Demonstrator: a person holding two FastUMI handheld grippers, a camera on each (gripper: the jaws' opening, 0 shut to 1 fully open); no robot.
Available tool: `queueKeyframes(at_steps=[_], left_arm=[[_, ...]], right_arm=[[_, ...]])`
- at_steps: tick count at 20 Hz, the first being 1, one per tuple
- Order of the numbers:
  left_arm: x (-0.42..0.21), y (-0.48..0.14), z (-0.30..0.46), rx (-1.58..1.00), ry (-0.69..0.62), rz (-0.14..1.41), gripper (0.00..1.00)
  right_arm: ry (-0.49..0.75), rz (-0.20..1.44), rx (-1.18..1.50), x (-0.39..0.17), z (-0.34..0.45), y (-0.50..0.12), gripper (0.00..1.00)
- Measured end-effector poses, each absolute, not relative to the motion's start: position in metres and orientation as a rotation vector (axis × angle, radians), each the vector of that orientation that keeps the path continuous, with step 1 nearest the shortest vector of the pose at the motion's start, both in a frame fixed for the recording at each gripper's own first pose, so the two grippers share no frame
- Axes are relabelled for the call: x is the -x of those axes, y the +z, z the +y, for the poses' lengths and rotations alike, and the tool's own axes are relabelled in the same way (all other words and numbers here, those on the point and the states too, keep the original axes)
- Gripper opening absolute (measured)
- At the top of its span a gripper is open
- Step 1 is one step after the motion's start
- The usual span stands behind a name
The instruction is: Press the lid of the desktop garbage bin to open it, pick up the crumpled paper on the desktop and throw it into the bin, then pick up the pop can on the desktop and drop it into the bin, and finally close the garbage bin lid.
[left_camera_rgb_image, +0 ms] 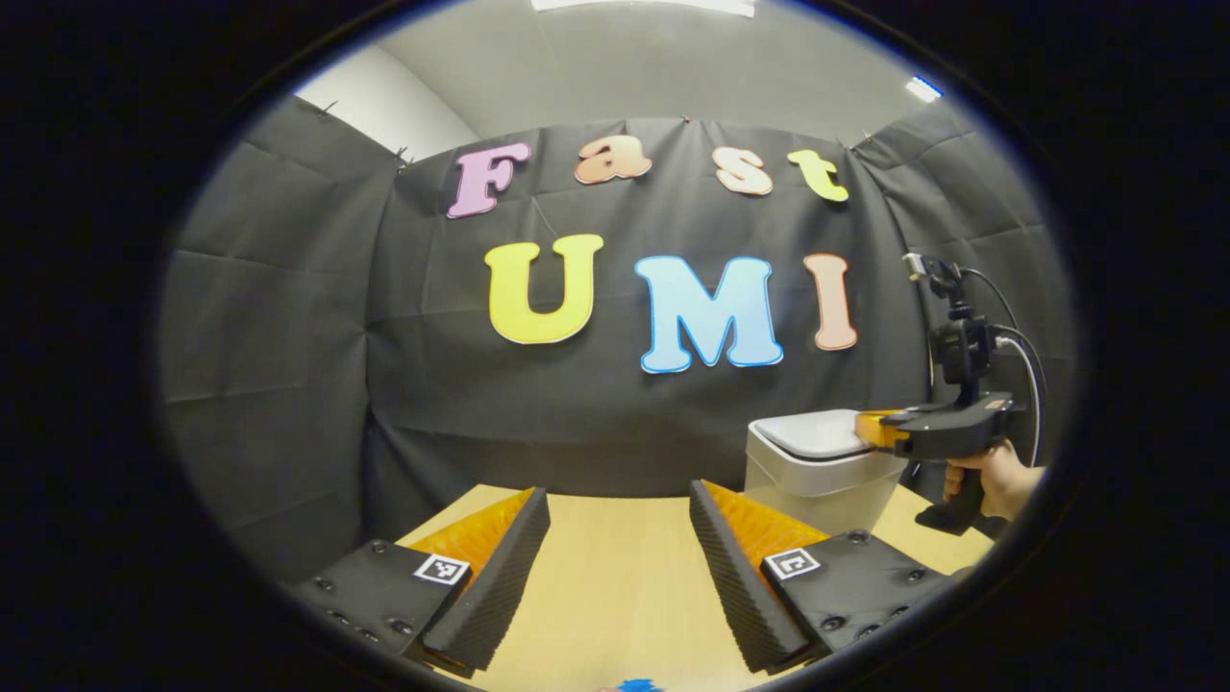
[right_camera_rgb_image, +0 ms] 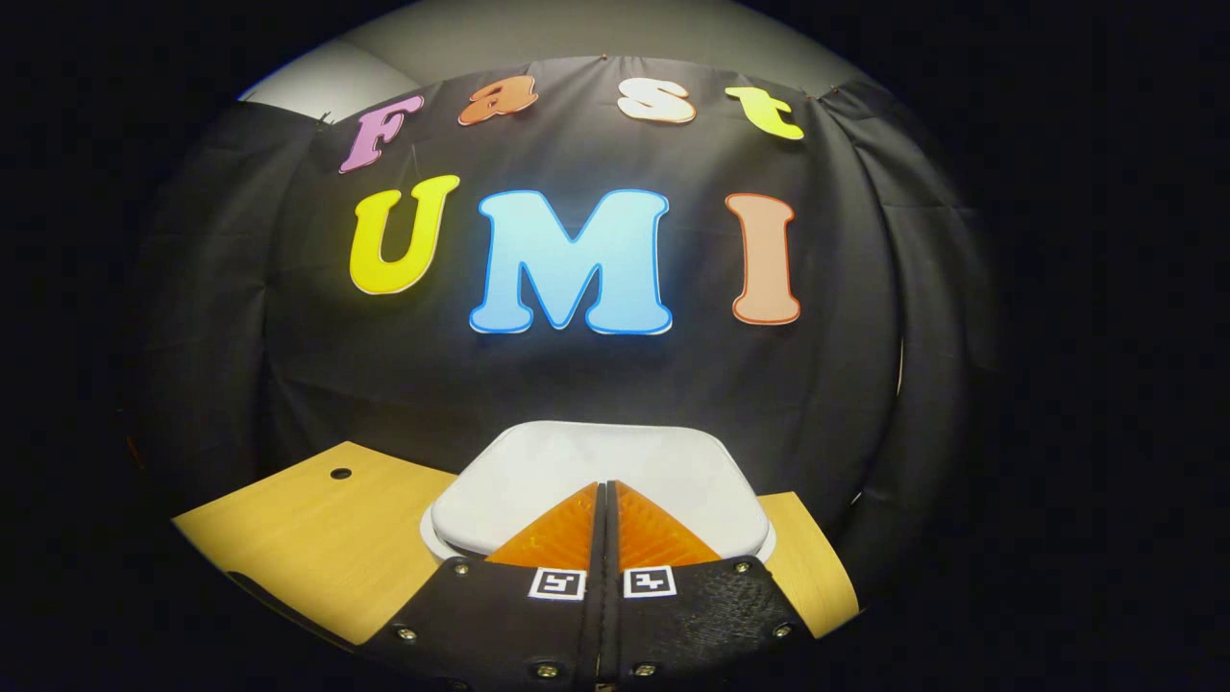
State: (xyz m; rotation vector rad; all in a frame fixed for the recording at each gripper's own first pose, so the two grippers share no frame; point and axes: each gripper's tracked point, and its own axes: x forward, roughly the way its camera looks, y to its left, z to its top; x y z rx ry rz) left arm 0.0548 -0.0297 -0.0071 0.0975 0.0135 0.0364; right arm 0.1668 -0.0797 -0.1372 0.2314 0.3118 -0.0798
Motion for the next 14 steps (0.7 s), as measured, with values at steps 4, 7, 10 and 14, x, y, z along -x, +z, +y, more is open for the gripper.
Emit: queueKeyframes(at_steps=[4, 7, 10, 14], left_arm=[[-0.053, -0.008, -0.024, -0.092, 0.046, 0.019, 0.96], [-0.052, -0.01, -0.022, -0.082, 0.051, 0.023, 0.97], [-0.05, -0.011, -0.021, -0.068, 0.049, 0.024, 0.97], [-0.047, -0.016, -0.019, -0.069, 0.048, 0.026, 0.97]], right_arm=[[-0.116, 0.214, -0.2, -0.165, -0.085, -0.106, 0.0], [-0.126, 0.17, -0.174, -0.16, -0.089, -0.09, 0.0], [-0.134, 0.153, -0.167, -0.154, -0.091, -0.081, 0.0], [-0.15, 0.142, -0.151, -0.144, -0.093, -0.074, 0.0]])
